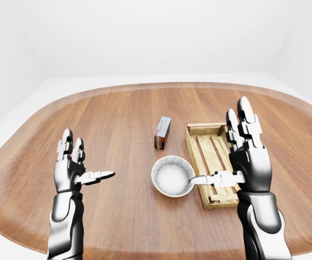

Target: Pick up the bowl on the left and put it in the tray.

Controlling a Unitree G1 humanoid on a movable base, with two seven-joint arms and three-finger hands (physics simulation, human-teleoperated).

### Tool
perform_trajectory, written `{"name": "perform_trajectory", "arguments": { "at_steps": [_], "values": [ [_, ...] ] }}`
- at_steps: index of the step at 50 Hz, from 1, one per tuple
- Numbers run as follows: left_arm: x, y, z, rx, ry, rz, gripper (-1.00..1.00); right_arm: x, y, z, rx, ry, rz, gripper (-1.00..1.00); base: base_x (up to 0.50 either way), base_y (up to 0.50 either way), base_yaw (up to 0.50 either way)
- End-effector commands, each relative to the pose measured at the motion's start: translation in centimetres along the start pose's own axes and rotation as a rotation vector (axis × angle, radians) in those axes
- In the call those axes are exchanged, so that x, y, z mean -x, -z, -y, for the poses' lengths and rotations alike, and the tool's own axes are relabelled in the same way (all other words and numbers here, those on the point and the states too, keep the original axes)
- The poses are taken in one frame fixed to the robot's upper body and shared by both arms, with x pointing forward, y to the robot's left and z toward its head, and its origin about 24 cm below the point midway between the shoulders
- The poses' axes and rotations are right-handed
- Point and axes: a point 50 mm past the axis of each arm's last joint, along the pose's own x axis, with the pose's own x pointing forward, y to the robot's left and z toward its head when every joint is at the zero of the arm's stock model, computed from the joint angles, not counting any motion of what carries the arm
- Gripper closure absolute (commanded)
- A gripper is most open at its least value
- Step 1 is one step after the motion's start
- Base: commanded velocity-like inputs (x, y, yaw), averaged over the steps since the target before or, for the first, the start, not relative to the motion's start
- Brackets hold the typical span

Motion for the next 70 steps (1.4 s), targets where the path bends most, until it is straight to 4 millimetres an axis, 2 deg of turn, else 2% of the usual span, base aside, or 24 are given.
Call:
{"name": "perform_trajectory", "arguments": {
  "at_steps": [1, 4, 13, 18, 26, 32, 36, 39, 51, 61, 63, 65, 70],
  "values": [
    [0.2, 1.2, 0.5, -0.017, 0.011, -0.04, -1.0, -0.2, 0.1, -0.6, 0.076, -0.068, -0.003, -1.0, 0.0, 0.0, 0.0],
    [0.3, 1.0, 0.4, -0.018, 0.008, -0.037, -1.0, -0.7, -0.9, -1.2, 0.136, -0.14, 0.053, -1.0, 0.0, 0.0, 0.0],
    [0.5, 1.2, 0.4, -0.014, 0.009, -0.043, -1.0, -1.0, -1.7, -3.4, 0.338, -0.339, 0.1, -1.0, 0.0, 0.0, 0.0],
    [0.5, 1.2, 0.5, -0.015, 0.011, -0.042, -1.0, -0.9, -0.9, -4.2, 0.401, -0.406, 0.053, -1.0, 0.0, 0.0, 0.0],
    [0.1, 1.3, 0.4, -0.018, -0.001, -0.044, -1.0, 0.7, 1.3, -6.6, 0.499, -0.594, -0.059, -1.0, 0.0, 0.0, 0.0],
    [0.1, 0.8, 0.5, -0.017, 0.005, -0.028, -1.0, 1.2, 1.4, -6.9, 0.545, -0.631, -0.086, -1.0, 0.0, 0.0, 0.0],
    [-0.6, 1.3, 1.0, -0.023, 0.012, -0.041, -1.0, 2.3, 2.8, -7.0, 0.567, -0.673, -0.162, -1.0, 0.0, 0.0, 0.0],
    [-0.5, 1.2, 1.0, -0.024, 0.012, -0.04, -1.0, 2.6, 2.9, -7.2, 0.582, -0.696, -0.178, -1.0, 0.0, 0.0, 0.0],
    [-0.1, 0.7, 0.8, -0.022, 0.014, -0.028, -1.0, 3.2, 4.9, -7.4, 0.645, -0.769, -0.278, -1.0, 0.0, 0.0, 0.0],
    [0.1, 0.6, 0.7, -0.021, 0.014, -0.028, -1.0, 3.3, 5.5, -7.3, 0.724, -0.8, -0.318, -1.0, 0.0, 0.0, 0.0],
    [0.2, 0.6, 0.7, -0.022, 0.012, -0.03, -1.0, 3.6, 6.1, -7.1, 0.788, -0.808, -0.344, -1.0, 0.0, 0.0, 0.0],
    [0.3, 0.7, 0.6, -0.02, 0.013, -0.034, -1.0, 3.7, 6.5, -7.2, 0.751, -0.805, -0.366, -1.0, 0.0, 0.0, 0.0],
    [0.2, 0.7, 0.6, -0.02, 0.012, -0.03, -1.0, 4.0, 7.5, -6.9, 0.796, -0.814, -0.42, -1.0, 0.0, 0.0, 0.0]
  ]
}}
